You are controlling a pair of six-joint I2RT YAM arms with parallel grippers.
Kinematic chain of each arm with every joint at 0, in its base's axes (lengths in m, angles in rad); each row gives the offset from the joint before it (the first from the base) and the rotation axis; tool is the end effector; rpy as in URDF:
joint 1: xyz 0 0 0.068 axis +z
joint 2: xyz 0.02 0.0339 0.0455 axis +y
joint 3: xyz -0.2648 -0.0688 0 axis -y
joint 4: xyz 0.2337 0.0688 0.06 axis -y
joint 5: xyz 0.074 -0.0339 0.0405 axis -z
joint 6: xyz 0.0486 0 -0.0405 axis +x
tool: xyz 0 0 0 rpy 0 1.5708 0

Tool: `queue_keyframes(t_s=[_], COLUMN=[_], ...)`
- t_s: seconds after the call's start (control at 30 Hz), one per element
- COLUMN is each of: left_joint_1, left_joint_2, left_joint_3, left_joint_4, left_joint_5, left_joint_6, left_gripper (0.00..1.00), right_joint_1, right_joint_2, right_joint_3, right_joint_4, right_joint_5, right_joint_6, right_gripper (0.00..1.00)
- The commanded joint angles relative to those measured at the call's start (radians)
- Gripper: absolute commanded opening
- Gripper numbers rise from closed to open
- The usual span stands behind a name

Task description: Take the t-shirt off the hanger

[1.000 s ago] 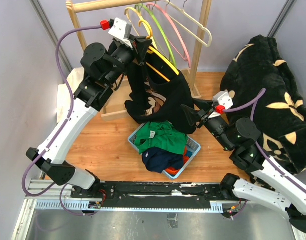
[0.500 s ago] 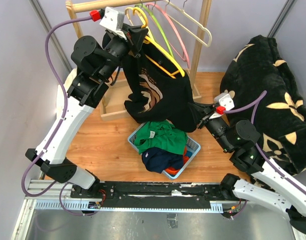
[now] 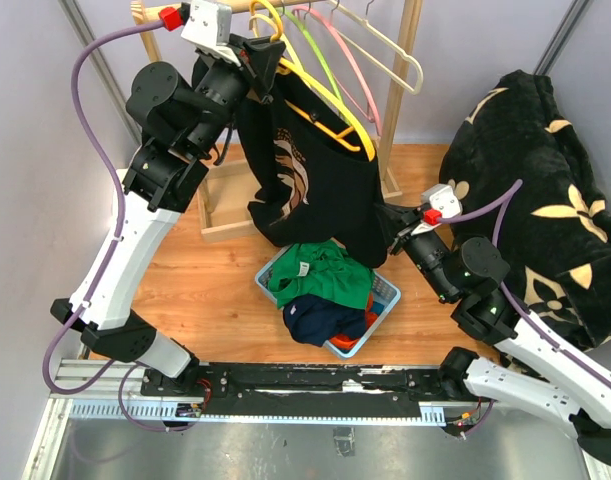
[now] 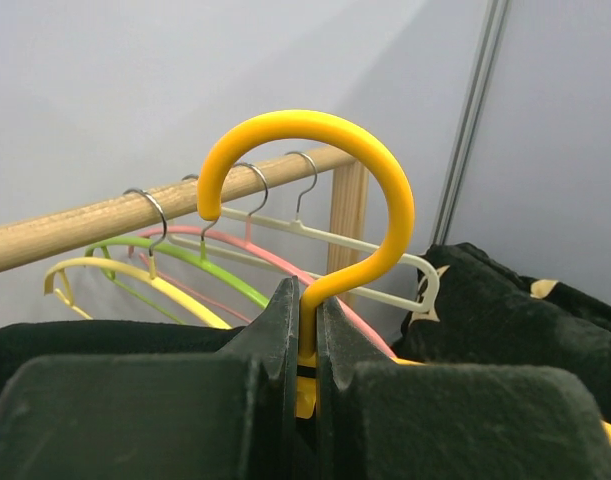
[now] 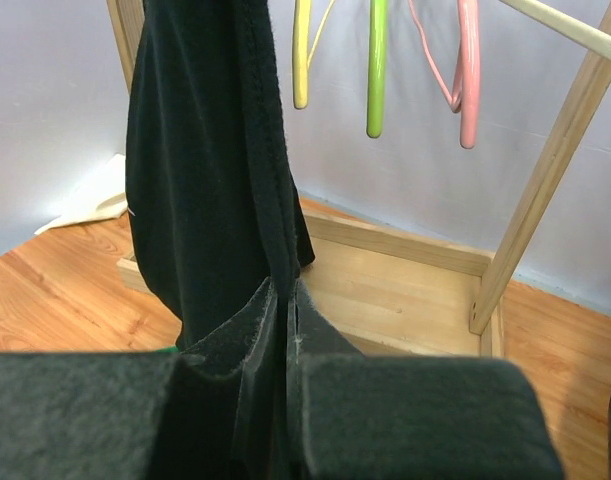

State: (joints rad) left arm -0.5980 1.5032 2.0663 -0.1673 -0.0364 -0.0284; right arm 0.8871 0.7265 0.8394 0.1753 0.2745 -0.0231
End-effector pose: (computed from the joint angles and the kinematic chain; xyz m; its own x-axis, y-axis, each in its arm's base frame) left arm 0.2331 -0.1566 0.6004 0.3033 -0.2410 -0.9219 0.5437 0.8383 -0.0402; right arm 0.1134 0.1183 0.4097 0.1929 0.2016 -0.9603 -0.5778 0.8144 0.0549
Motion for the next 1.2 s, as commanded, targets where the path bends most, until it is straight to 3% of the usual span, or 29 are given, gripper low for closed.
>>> queue_keyframes(t_s=[0.0, 0.57, 0.63, 0.73, 0.83, 1.17], left_joint_1=[-0.002, -0.002, -0.002, -0.002, -0.002, -0.002], left_joint_2=[-0.029, -0.054, -0.061, -0.075, -0.089, -0.155], left_joint_3=[0.041, 0.022, -0.001, -0.051, -0.109, -0.306], left_joint_4=[0.07, 0.083, 0.089, 0.103, 0.113, 0.17], left_joint_5=[-0.041, -0.054, -0.044, -0.025, -0.005, -0.004], left_joint_6=[-0.028, -0.034, -0.029, -0.019, -0.01, 0.019], left_gripper=[0.01, 0.0, 0.0, 0.0, 0.01, 0.0], right_joint_1=[0.001, 0.001, 0.001, 0.001, 0.001, 0.001], right_joint_2=[-0.001, 0.046, 0.045, 0.034, 0.007, -0.088], right_joint_3=[-0.019, -0.018, -0.009, 0.02, 0.044, 0.124], right_joint_4=[0.038, 0.083, 0.074, 0.039, 0.009, -0.049], right_joint_5=[0.025, 0.02, 0.013, 0.003, -0.002, -0.091], right_joint_6=[-0.006, -0.003, -0.009, -0.029, -0.054, -0.09], right_gripper=[0.03, 0.05, 0.12, 0.41, 0.56, 0.67])
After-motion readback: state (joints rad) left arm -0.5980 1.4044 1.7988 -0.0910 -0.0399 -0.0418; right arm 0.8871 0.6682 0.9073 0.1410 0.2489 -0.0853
